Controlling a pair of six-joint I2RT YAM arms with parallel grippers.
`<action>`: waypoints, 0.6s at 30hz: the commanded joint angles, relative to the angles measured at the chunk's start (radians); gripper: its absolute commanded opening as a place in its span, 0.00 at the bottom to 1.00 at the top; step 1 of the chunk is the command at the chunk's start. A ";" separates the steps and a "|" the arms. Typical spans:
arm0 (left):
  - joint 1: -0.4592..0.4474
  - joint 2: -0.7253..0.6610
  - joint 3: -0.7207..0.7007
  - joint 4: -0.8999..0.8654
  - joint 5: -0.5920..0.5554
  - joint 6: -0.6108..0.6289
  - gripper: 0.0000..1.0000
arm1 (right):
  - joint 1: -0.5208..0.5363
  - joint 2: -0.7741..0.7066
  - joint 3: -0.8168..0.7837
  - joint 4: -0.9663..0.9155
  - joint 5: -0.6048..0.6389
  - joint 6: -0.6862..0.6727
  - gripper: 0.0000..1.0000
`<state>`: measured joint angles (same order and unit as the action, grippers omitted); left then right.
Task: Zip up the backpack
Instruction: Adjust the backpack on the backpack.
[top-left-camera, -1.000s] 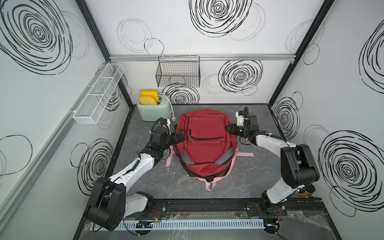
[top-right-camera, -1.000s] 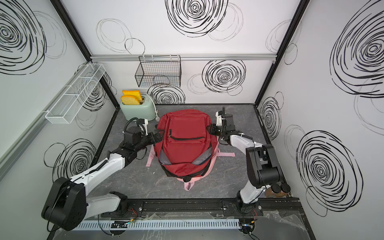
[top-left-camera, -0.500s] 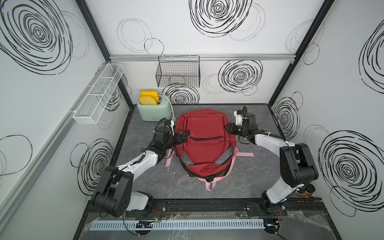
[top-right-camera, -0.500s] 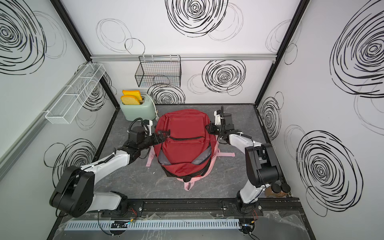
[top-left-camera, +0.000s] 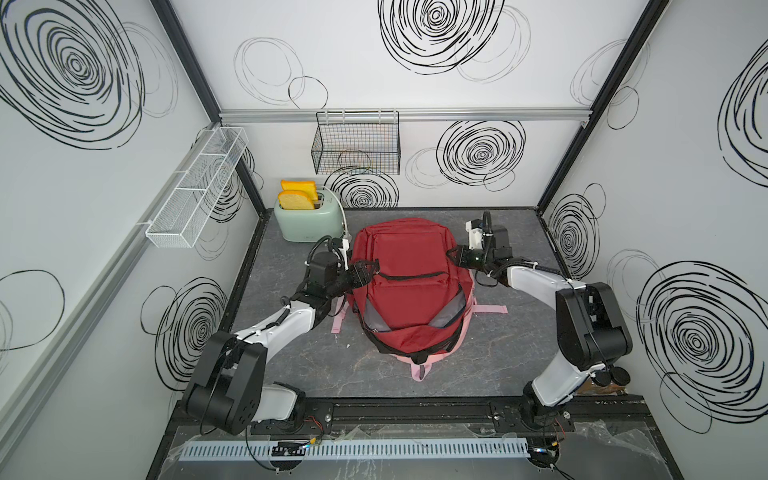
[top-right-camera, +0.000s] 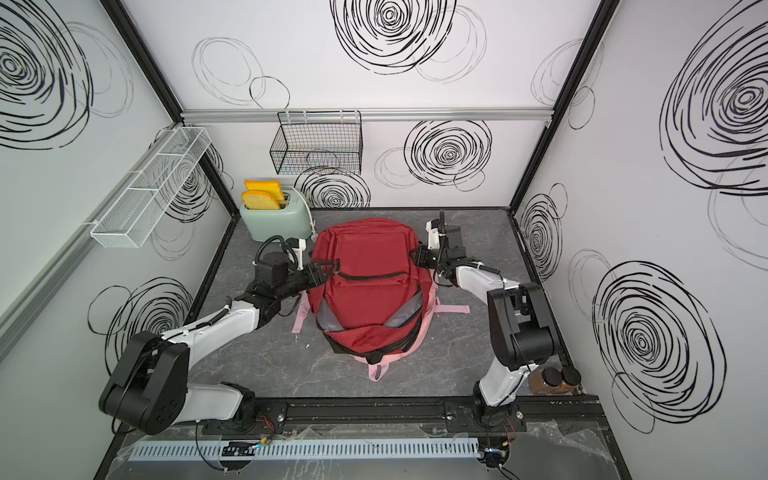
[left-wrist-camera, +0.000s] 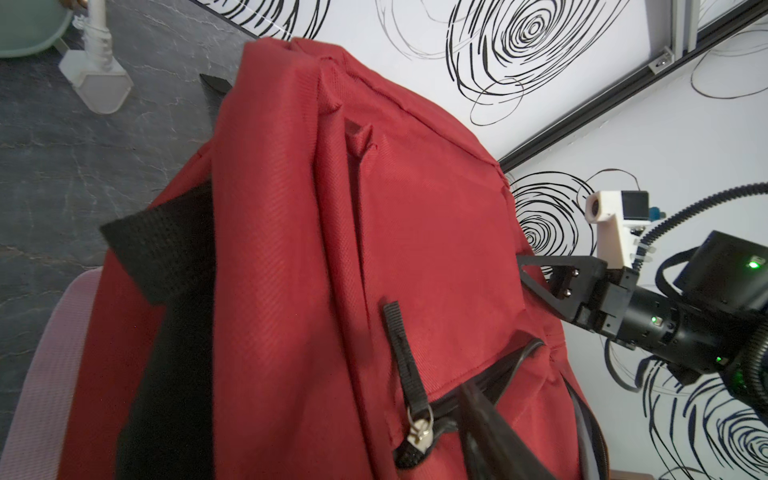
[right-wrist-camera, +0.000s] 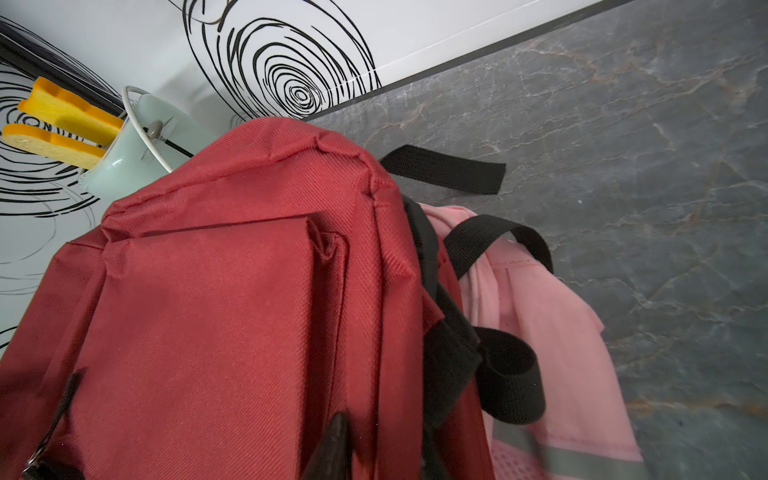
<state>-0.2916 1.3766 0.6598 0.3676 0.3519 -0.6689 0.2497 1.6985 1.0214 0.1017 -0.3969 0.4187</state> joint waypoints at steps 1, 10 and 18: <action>-0.012 0.018 -0.009 0.070 0.062 -0.018 0.65 | 0.023 0.030 0.033 -0.016 -0.027 0.002 0.26; -0.012 0.042 -0.005 0.077 0.084 -0.023 0.45 | 0.025 0.038 0.045 -0.009 -0.030 0.008 0.24; -0.015 0.053 -0.002 0.091 0.102 -0.026 0.26 | 0.024 0.048 0.040 0.007 -0.053 0.014 0.24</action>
<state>-0.2913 1.4151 0.6598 0.3943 0.3843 -0.6876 0.2527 1.7218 1.0458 0.1024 -0.4046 0.4198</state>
